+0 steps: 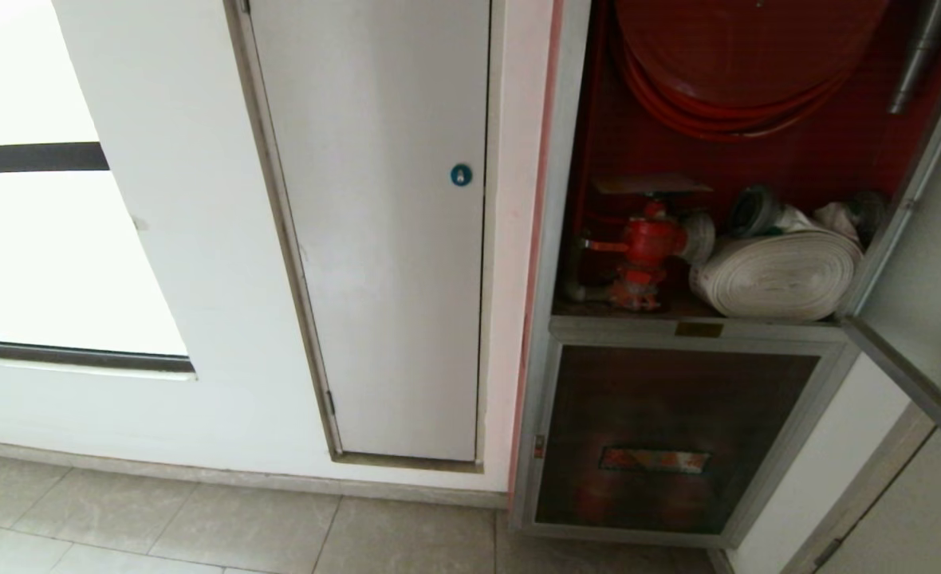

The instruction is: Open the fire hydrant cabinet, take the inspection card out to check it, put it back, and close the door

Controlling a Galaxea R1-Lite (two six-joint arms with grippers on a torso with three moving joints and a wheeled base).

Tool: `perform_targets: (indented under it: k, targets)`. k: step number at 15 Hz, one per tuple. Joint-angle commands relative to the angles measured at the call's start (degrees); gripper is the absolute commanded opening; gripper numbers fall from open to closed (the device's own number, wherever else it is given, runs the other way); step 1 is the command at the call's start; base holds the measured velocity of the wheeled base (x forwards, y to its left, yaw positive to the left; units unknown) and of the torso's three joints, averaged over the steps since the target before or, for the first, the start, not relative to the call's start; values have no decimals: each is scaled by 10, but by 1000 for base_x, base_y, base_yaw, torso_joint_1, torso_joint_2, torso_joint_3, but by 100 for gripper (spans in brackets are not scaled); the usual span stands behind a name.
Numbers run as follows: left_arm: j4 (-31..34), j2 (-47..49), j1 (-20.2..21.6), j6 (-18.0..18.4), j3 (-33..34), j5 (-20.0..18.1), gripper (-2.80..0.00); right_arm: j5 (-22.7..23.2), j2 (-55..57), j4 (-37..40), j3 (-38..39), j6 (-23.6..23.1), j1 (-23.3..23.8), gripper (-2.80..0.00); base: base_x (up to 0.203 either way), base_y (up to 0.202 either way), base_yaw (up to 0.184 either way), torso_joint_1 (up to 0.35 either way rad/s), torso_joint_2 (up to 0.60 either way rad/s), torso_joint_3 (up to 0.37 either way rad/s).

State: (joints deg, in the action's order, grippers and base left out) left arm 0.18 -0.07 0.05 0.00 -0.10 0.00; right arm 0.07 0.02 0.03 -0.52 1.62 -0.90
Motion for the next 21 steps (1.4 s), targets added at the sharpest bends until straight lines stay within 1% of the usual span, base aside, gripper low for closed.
perform_targets:
  k: [1,3,5,8,10,12,15,17,19,21]
  targets:
    - [0,1,0,0,0,0,-280,0,3,6,-21,0,0,-280,0,0,0,0,0,0]
    - [0,1,0,0,0,0,-280,-7,32,27,-67,1,0,-280,0,0,0,0,0,0]
    - [0,1,0,0,0,0,-280,-27,78,32,-101,1,0,-280,0,0,0,0,0,0]
    - [0,0,0,0,0,0,-280,-57,148,31,-185,-1,0,-280,0,0,0,0,0,0]
    - [0,0,0,0,0,0,-280,-104,204,30,-235,-2,0,-280,0,0,0,0,0,0]
    - [0,0,0,0,0,0,-280,-156,252,24,-264,-2,0,-280,0,0,0,0,0,0]
    - [0,1,0,0,0,0,-280,-211,326,-46,-274,-2,0,-280,0,0,0,0,0,0]
    - [0,1,0,0,0,0,-280,-271,378,-109,-284,-3,0,-280,0,0,0,0,0,0]
    - [0,1,0,0,0,0,-280,-330,407,-137,-304,-2,0,-280,0,0,0,0,0,0]
    - [0,0,0,0,0,0,-280,-361,428,-144,-317,0,1,-280,0,0,0,0,0,0]
